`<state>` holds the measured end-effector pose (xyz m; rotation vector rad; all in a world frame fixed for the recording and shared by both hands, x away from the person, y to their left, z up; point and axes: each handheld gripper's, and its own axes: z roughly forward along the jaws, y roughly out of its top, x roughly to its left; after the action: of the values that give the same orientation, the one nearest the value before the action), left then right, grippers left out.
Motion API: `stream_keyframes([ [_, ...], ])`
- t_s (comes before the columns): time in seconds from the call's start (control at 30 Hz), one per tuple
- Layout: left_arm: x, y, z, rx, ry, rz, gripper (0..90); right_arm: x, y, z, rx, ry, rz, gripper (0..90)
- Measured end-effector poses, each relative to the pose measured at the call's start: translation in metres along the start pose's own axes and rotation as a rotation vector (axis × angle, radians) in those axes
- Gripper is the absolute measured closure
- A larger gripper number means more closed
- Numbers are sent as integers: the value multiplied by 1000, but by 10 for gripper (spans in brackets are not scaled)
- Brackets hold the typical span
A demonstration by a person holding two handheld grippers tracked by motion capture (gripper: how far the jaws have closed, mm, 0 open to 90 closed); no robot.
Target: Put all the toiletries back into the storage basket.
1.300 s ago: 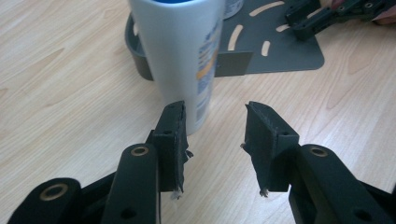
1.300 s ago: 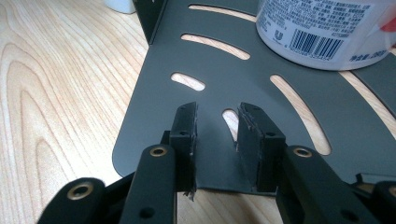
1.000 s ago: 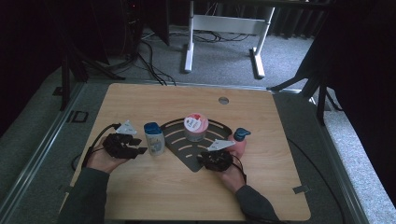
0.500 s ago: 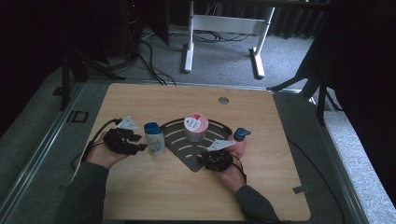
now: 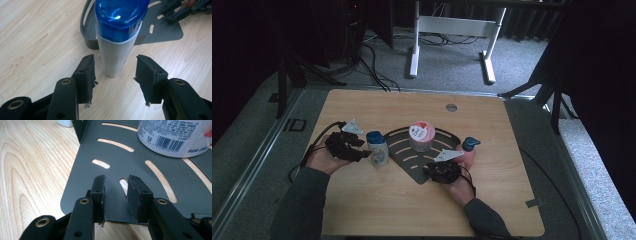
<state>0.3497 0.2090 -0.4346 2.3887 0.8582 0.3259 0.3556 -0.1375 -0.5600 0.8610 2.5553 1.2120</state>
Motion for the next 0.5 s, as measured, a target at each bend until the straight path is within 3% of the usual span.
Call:
stream_keyframes([
  [0.5,2,15,1,45,-6,26,496,0,0,0,1,2,0,676],
])
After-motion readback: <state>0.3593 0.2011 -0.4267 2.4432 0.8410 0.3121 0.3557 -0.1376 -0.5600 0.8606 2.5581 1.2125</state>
